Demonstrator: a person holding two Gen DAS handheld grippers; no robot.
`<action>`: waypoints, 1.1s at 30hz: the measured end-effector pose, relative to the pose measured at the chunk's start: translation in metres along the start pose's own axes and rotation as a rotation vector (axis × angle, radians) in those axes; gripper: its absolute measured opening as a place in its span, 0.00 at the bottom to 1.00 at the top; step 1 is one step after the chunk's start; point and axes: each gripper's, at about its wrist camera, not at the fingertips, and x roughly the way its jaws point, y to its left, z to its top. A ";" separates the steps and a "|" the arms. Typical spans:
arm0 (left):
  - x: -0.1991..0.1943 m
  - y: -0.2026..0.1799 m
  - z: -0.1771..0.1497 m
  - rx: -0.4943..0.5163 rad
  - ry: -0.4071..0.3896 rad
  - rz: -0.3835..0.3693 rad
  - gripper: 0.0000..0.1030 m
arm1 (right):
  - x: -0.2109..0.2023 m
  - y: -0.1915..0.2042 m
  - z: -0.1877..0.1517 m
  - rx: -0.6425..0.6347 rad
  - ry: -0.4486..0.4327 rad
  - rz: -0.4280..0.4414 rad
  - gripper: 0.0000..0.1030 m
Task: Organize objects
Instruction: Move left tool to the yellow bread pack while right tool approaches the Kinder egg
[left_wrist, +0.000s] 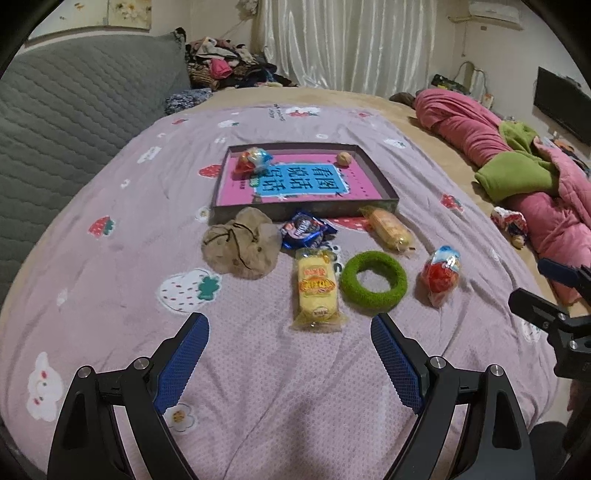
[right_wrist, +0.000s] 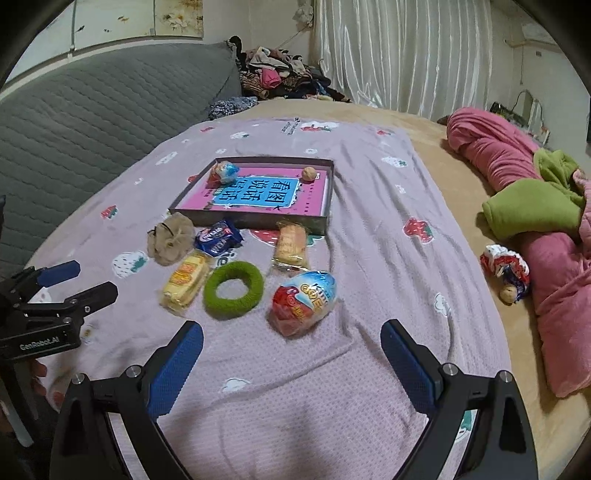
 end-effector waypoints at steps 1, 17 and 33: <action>0.003 -0.001 -0.002 0.006 -0.002 0.003 0.88 | 0.001 0.001 -0.001 -0.009 -0.008 -0.011 0.95; 0.044 -0.001 -0.015 0.012 0.007 -0.033 0.88 | 0.027 -0.007 -0.011 0.049 -0.028 -0.019 0.95; 0.082 -0.003 -0.013 0.004 0.058 -0.061 0.88 | 0.054 -0.010 -0.009 0.059 0.003 -0.031 0.95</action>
